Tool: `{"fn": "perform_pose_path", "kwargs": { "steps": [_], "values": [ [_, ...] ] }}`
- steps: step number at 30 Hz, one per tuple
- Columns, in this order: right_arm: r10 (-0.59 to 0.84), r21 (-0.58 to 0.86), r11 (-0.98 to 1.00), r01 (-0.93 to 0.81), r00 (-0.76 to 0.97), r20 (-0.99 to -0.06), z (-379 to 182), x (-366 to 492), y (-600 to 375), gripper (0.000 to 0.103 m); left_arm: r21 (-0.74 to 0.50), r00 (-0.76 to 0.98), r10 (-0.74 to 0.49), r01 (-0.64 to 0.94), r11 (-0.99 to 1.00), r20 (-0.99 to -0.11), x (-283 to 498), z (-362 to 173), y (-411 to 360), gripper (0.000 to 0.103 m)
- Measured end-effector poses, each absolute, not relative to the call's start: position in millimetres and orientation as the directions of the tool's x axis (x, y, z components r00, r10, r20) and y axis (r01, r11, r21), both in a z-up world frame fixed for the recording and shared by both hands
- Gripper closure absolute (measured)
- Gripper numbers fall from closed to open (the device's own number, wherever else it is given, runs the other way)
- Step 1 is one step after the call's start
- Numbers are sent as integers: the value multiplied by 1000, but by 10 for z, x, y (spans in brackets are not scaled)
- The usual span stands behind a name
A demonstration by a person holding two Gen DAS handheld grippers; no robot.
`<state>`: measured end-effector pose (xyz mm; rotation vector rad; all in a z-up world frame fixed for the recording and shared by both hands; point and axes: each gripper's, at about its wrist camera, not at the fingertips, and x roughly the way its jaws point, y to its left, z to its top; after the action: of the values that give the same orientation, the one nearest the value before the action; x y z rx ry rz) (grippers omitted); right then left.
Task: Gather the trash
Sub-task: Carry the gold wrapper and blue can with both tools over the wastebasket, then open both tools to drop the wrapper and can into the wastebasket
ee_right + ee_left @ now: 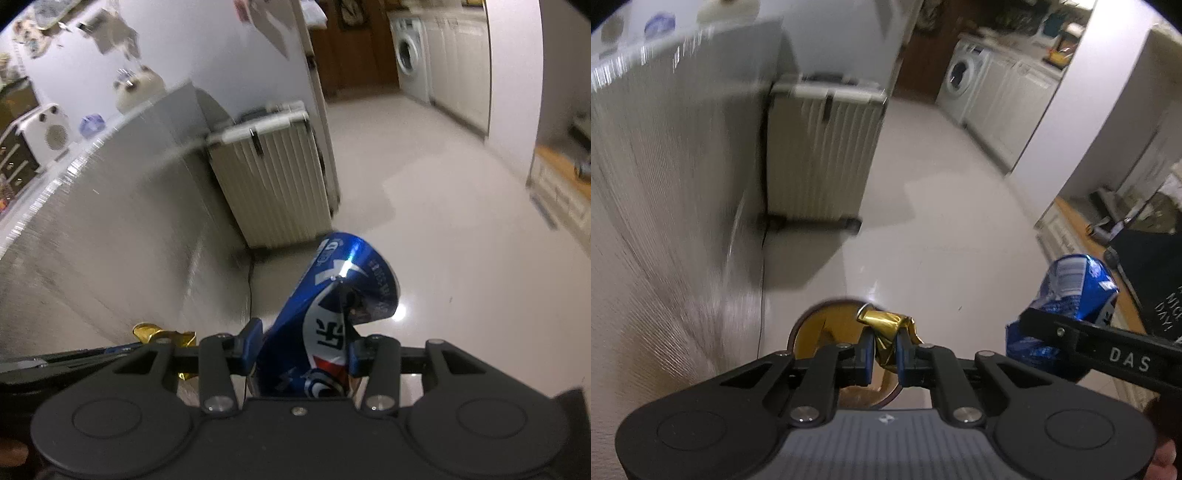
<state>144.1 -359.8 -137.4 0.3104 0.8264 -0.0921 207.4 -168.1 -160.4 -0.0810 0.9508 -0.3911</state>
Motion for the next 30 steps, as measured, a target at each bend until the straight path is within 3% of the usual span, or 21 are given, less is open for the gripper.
{"fn": "perform_pose_path", "kwargs": {
  "steps": [7,14,25,27,28,29,30],
  "values": [
    [86,314,898,308,578,-811,-2177,1771,-3617,58,-250,402,-335,249,936,-852,2523,-2355,-1683,91],
    [44,267,886,380,503,-863,-2790,2268,-3716,58,-264,285,-325,233,936,-902,2900,-3006,-1793,91],
    [56,228,907,353,438,-897,-3232,2699,-3708,58,-337,123,-364,198,921,-923,3222,-3820,-1875,90],
    [66,227,914,335,432,-900,-3259,2753,-3693,58,-339,111,-364,194,920,-925,3262,-3895,-1868,80],
    [72,229,917,326,429,-900,-3281,2789,-3683,58,-340,98,-363,192,921,-927,3264,-3928,-1868,59],
    [79,231,919,320,425,-902,-3309,2829,-3667,58,-338,90,-359,189,922,-929,3254,-3950,-1868,48],
    [84,234,919,317,422,-903,-3326,2871,-3664,58,-336,85,-357,194,922,-930,3245,-3967,-1862,47]
  ]
}}
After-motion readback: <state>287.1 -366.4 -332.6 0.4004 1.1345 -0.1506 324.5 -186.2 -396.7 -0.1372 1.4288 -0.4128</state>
